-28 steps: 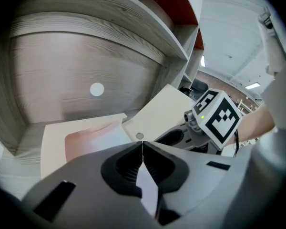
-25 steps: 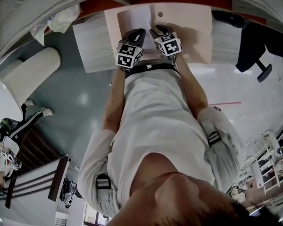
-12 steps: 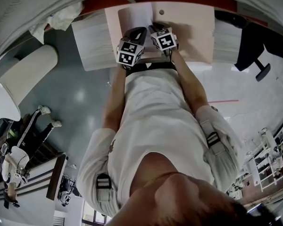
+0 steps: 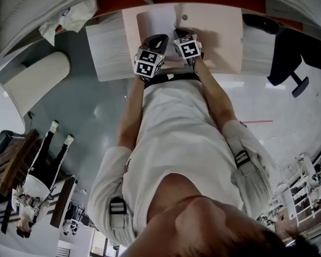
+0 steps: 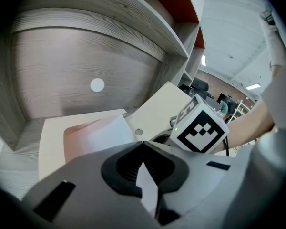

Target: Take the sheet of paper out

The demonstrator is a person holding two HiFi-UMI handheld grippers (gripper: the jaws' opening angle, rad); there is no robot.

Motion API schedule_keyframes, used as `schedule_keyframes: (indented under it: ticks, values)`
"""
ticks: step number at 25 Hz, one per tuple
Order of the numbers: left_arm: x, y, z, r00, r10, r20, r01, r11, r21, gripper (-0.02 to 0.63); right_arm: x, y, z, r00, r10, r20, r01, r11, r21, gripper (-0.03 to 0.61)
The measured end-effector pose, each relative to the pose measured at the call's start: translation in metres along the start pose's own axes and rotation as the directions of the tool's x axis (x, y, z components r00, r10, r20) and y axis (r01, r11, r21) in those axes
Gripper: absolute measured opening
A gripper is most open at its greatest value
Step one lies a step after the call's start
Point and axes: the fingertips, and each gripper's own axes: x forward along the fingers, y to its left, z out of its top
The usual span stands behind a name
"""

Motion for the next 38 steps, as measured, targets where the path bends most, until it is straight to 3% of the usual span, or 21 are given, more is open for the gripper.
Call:
schedule_keyframes:
  ticks: [15,38]
  values:
    - [-0.016,-0.019,0.007,0.997,0.071,0.012,-0.071,0.997,0.0,0.023,-0.016,-0.001,-0.006,0.999,0.03,0.034,-0.032,0.998,0.052,0.02]
    - [-0.018,-0.044,0.023,0.996,0.05,0.068,-0.052,0.998,0.029,0.023,-0.082,-0.045,-0.007,0.986,-0.103,0.13,0.094,0.993,0.073,0.02]
